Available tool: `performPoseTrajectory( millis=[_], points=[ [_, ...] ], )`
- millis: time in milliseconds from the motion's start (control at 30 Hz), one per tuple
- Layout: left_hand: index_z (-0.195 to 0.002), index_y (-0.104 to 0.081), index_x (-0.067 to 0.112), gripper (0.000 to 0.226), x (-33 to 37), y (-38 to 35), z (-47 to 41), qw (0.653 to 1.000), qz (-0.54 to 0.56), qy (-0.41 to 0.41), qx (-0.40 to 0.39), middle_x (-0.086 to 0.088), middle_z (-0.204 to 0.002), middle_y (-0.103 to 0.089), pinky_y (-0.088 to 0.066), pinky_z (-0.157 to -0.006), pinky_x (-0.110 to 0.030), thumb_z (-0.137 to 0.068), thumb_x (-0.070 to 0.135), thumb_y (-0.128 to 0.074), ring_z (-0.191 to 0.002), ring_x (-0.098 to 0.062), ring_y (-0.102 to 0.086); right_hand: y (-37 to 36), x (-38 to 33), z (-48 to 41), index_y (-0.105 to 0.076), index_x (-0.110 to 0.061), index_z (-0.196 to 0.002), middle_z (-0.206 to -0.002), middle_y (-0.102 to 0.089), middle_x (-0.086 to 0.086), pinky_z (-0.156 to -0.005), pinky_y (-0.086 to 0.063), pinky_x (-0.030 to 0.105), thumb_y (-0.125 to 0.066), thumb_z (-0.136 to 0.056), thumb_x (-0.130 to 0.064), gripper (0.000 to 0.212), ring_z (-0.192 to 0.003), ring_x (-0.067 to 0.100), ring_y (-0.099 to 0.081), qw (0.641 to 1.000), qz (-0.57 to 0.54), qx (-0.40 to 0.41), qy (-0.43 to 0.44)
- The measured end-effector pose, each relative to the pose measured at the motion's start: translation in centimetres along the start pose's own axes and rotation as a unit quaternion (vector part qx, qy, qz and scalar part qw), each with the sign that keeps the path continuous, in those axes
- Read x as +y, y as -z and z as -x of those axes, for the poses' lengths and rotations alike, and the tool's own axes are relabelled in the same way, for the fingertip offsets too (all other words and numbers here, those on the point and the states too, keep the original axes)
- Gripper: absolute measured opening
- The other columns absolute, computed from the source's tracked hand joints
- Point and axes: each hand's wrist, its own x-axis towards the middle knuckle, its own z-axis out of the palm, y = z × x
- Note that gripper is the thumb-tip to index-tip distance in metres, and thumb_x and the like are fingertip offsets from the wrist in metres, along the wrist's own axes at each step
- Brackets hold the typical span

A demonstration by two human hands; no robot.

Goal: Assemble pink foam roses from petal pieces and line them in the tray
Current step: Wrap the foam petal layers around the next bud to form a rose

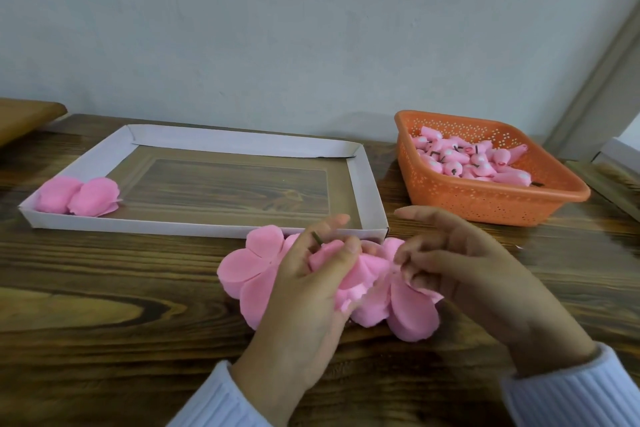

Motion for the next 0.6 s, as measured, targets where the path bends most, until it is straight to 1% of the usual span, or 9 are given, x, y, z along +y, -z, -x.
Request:
performPoseTrajectory(
  millis=[67, 133, 167, 200, 233, 333, 400, 500, 600],
  points=[
    [-0.102, -0.066, 0.007, 0.037, 0.0, -0.1, 0.1, 0.997, 0.056, 0.054, -0.026, -0.013, -0.080, -0.071, -0.059, -0.071, -0.049, -0.065, 0.004, -0.067, -0.076, -0.024, -0.072, -0.3, 0.1, -0.1, -0.066, -0.011, -0.111, -0.078, -0.069, 0.010, -0.064, -0.051, 0.025, -0.057, -0.084, -0.001, 0.031, -0.069, 0.014, -0.062, 0.998, -0.001, 0.050, 0.035],
    [-0.103, -0.068, 0.008, 0.036, 0.0, -0.1, 0.4, 0.993, 0.033, 0.093, -0.064, -0.014, -0.087, -0.071, -0.058, -0.066, -0.046, -0.067, 0.003, -0.069, -0.079, -0.027, -0.071, -1.1, 0.3, 0.1, -0.075, -0.015, -0.094, -0.084, -0.070, 0.009, -0.073, -0.049, 0.032, -0.063, -0.078, -0.023, 0.021, -0.078, 0.016, -0.063, 0.997, 0.007, 0.058, 0.050],
    [-0.106, -0.068, 0.011, 0.037, -0.1, 0.0, 0.6, 0.991, 0.000, 0.101, -0.083, -0.013, -0.092, -0.071, -0.058, -0.065, -0.043, -0.070, 0.003, -0.072, -0.081, -0.026, -0.071, -1.7, 0.3, 0.2, -0.076, -0.014, -0.089, -0.088, -0.071, 0.011, -0.077, -0.049, 0.037, -0.065, -0.078, -0.028, 0.020, -0.083, 0.020, -0.063, 0.998, 0.015, 0.043, 0.050],
    [-0.111, -0.066, 0.016, 0.040, -0.3, 0.0, 0.7, 0.989, -0.037, 0.102, -0.100, -0.010, -0.097, -0.071, -0.057, -0.066, -0.040, -0.074, 0.004, -0.075, -0.085, -0.025, -0.070, -2.2, 0.4, 0.3, -0.076, -0.012, -0.086, -0.091, -0.071, 0.014, -0.078, -0.050, 0.039, -0.068, -0.081, -0.028, 0.019, -0.085, 0.023, -0.064, 0.998, 0.021, 0.020, 0.047],
    [-0.115, -0.064, 0.022, 0.045, -0.5, 0.1, 0.8, 0.986, -0.076, 0.095, -0.114, -0.006, -0.103, -0.071, -0.057, -0.070, -0.039, -0.075, 0.005, -0.075, -0.091, -0.023, -0.070, -2.6, 0.5, 0.4, -0.076, -0.009, -0.085, -0.090, -0.072, 0.015, -0.076, -0.051, 0.035, -0.068, -0.083, -0.026, 0.018, -0.083, 0.024, -0.064, 0.999, 0.025, -0.006, 0.042],
    [-0.126, -0.051, 0.034, 0.062, -1.2, 0.2, 0.9, 0.972, -0.190, 0.036, -0.135, 0.008, -0.120, -0.065, -0.053, -0.087, -0.032, -0.073, 0.009, -0.072, -0.110, -0.012, -0.064, -3.1, 0.7, 0.5, -0.073, 0.002, -0.086, -0.074, -0.071, 0.007, -0.054, -0.048, 0.013, -0.059, -0.090, -0.010, 0.019, -0.061, 0.006, -0.063, 0.996, 0.039, -0.072, 0.020],
    [-0.130, -0.043, 0.039, 0.070, -1.4, 0.2, 0.9, 0.961, -0.233, 0.001, -0.148, 0.017, -0.126, -0.059, -0.052, -0.086, -0.023, -0.074, 0.009, -0.073, -0.113, -0.006, -0.061, -3.0, 0.5, 0.7, -0.071, 0.005, -0.085, -0.070, -0.070, 0.001, -0.048, -0.044, 0.007, -0.056, -0.091, 0.001, 0.017, -0.053, 0.000, -0.061, 0.995, 0.031, -0.096, 0.017],
    [-0.128, -0.037, 0.049, 0.074, -1.6, 0.5, 0.8, 0.941, -0.296, -0.031, -0.160, 0.029, -0.122, -0.056, -0.052, -0.086, -0.020, -0.072, 0.019, -0.076, -0.114, 0.001, -0.058, -2.9, 0.1, 1.0, -0.074, -0.005, -0.077, -0.079, -0.070, 0.003, -0.053, -0.046, 0.010, -0.064, -0.085, -0.001, 0.014, -0.062, 0.003, -0.063, 0.991, 0.056, -0.111, 0.037],
    [-0.133, -0.034, 0.049, 0.082, -1.6, 0.7, 0.7, 0.930, -0.331, -0.039, -0.157, 0.029, -0.122, -0.056, -0.052, -0.094, -0.030, -0.067, 0.030, -0.077, -0.117, 0.001, -0.056, -3.0, 0.0, 1.0, -0.076, -0.010, -0.073, -0.100, -0.069, 0.006, -0.072, -0.050, 0.018, -0.067, -0.078, -0.009, 0.009, -0.088, 0.015, -0.067, 0.985, 0.127, -0.092, 0.072]
  ],
)
